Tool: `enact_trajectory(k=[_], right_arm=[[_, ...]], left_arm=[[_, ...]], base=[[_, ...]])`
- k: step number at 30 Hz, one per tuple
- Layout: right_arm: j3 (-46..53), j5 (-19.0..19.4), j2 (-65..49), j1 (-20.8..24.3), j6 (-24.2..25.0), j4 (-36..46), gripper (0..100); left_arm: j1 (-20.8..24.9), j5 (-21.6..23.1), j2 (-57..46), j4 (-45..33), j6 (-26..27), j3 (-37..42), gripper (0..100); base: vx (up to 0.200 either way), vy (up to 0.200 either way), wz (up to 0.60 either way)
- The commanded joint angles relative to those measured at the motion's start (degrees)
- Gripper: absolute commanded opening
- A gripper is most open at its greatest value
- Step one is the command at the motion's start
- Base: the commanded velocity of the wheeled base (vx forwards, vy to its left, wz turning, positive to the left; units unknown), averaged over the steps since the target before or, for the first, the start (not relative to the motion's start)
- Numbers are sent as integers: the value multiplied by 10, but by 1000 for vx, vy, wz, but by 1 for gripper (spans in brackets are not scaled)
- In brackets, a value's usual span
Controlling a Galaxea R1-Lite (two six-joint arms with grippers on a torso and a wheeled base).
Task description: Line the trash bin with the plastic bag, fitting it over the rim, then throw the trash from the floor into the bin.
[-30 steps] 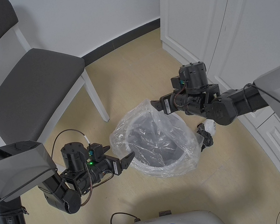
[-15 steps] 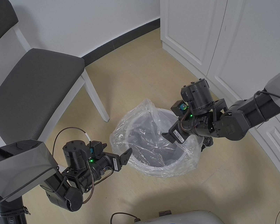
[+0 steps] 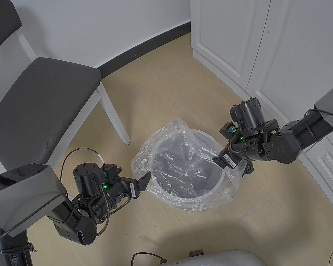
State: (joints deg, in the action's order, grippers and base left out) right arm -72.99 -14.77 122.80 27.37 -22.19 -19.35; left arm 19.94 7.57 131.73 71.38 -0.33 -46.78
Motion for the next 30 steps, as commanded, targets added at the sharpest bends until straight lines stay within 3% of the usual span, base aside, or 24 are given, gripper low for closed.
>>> enact_trajectory(k=[1, 5, 11, 18, 23, 30], right_arm=[[7, 1, -1, -33, 0, -43, 100], [21, 1, 5, -49, 0, -97, 100], [26, 1, 21, -67, 0, -117, 100], [-3, 2, 96, -101, 11, -229, 100], [-44, 1, 149, -113, 37, -292, 100], [-88, 1, 184, -117, 87, -296, 100]], left_arm=[[-18, 1, 4, -20, 1, -17, 100], [-22, 0, 22, -26, 0, -40, 100], [-28, -1, 41, -27, -1, -61, 100], [-25, -63, 84, -26, -27, -134, 100], [-24, -106, 112, -27, -49, -187, 100], [-24, -106, 114, -27, -49, -190, 100]], base=[[0, 0, 0], [0, 0, 0], [0, 0, 0], [0, 0, 0], [0, 0, 0], [0, 0, 0]])
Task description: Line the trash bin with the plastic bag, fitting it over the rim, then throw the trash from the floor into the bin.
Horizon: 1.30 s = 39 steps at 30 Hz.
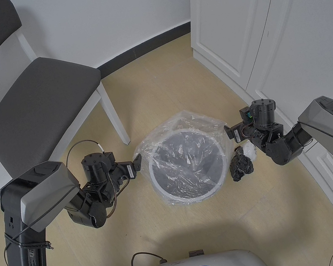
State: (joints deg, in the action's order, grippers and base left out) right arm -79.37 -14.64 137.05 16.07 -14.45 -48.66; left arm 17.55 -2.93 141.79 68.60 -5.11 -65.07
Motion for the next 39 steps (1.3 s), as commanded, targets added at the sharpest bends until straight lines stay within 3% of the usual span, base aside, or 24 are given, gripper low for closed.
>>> enact_trajectory(k=[1, 16, 21, 29, 35, 39], right_arm=[[-32, 1, 52, -4, 16, -6, 100], [-92, 4, 138, -17, 48, -6, 100], [-80, 7, 146, -15, 54, -7, 100], [-5, 8, 92, 3, 52, -35, 100], [122, 8, -4, 30, 48, -37, 100], [178, 8, -50, 34, 48, -39, 100]], left_arm=[[0, -2, 14, 0, -1, -7, 100], [-3, -5, 40, -22, -1, -26, 100], [-6, 1, 26, -38, 7, 13, 100], [-10, 43, -34, -50, 41, 88, 100], [-9, 98, -100, -50, 47, 158, 100], [-7, 108, -142, -50, 76, 184, 100]], base=[[0, 0, 0], [0, 0, 0], [0, 0, 0], [0, 0, 0], [0, 0, 0], [0, 0, 0]])
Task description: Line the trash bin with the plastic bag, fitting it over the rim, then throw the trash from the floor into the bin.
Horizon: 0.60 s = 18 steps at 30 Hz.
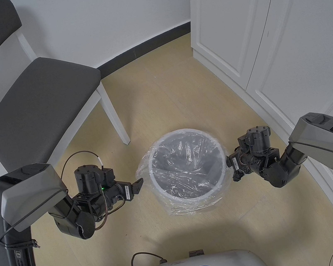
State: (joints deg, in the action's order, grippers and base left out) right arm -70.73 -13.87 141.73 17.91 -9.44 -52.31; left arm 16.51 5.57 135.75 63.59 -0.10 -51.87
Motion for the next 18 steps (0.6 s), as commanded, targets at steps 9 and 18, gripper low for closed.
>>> enact_trajectory(k=[9, 18], right_arm=[[145, 1, -151, -15, 5, -2, 100], [236, -6, -182, -44, 29, -50, 100]], left_arm=[[42, 23, -124, -47, 36, 30, 100], [153, -46, -122, -189, 40, -106, 100]], base=[[0, 0, 0], [0, 0, 0]])
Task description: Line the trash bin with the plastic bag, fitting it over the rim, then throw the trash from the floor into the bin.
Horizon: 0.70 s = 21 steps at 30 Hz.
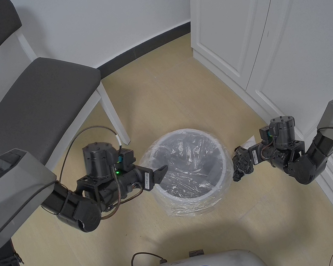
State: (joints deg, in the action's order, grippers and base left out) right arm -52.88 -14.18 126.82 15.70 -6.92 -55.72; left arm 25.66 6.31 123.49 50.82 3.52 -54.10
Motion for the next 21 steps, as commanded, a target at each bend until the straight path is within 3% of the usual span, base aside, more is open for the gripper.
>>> enact_trajectory(k=[1, 2, 7, 13, 16, 21], right_arm=[[66, -3, -37, -24, 3, -16, 100], [94, -1, -47, -33, 3, -17, 100], [129, 6, -56, -72, -5, -18, 100], [142, 22, -63, -104, -48, -25, 100], [142, 45, -63, -124, -49, -28, 100], [135, 75, -62, -155, -49, -28, 100]], left_arm=[[67, -66, 3, -75, 5, -96, 100], [88, -109, 11, -131, 19, -143, 100], [140, -206, 46, -293, 38, -267, 100], [167, -319, 133, -347, 49, -364, 100], [166, -340, 154, -341, 78, -365, 100], [164, -344, 175, -340, 80, -367, 100]], base=[[0, 0, 0], [0, 0, 0], [0, 0, 0], [0, 0, 0], [0, 0, 0], [0, 0, 0]])
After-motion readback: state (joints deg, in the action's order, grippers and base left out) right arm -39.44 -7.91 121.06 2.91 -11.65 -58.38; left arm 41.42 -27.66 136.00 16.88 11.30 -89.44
